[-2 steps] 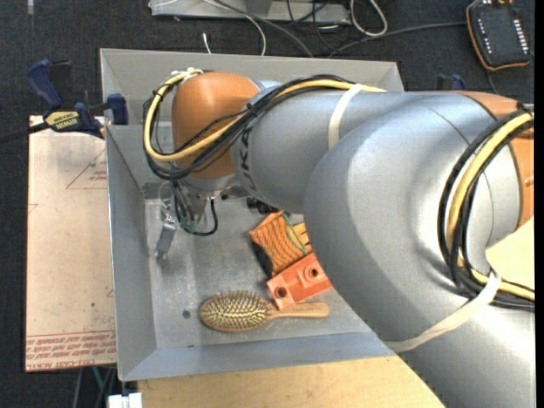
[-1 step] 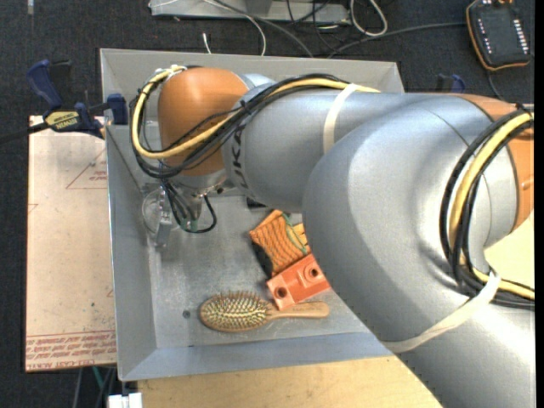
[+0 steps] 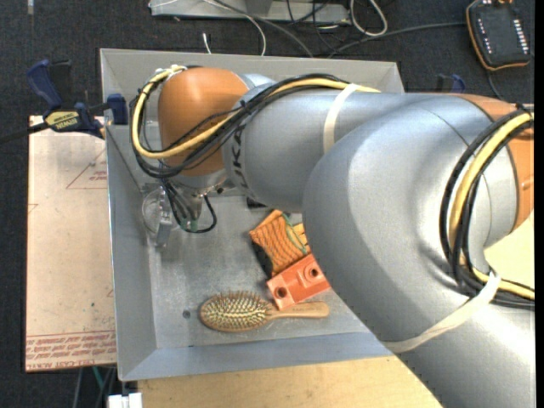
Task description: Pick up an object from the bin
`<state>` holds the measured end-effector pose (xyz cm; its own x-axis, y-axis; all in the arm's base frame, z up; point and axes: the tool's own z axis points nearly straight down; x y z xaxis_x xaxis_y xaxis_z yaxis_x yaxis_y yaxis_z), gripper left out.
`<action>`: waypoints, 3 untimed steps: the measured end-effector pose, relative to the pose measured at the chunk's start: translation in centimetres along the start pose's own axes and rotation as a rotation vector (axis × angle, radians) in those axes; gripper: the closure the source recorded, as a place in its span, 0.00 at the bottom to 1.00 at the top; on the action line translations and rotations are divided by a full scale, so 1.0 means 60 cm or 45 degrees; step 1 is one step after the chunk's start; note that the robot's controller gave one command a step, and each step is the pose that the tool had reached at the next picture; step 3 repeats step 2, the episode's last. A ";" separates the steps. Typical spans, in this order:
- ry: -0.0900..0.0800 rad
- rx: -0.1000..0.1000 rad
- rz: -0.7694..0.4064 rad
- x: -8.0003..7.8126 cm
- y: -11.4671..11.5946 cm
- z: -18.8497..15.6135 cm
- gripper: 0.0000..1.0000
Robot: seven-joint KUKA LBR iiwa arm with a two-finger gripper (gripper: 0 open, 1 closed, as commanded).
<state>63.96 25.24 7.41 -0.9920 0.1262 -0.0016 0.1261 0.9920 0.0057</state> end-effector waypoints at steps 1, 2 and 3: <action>0.002 0.000 0.001 0.001 -0.001 -0.029 1.00; -0.001 -0.001 0.001 -0.001 0.000 -0.060 1.00; -0.001 -0.001 0.001 -0.001 0.000 -0.060 1.00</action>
Offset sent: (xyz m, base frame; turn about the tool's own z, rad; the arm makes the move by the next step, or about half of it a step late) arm -0.0012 -0.0005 0.0122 0.0006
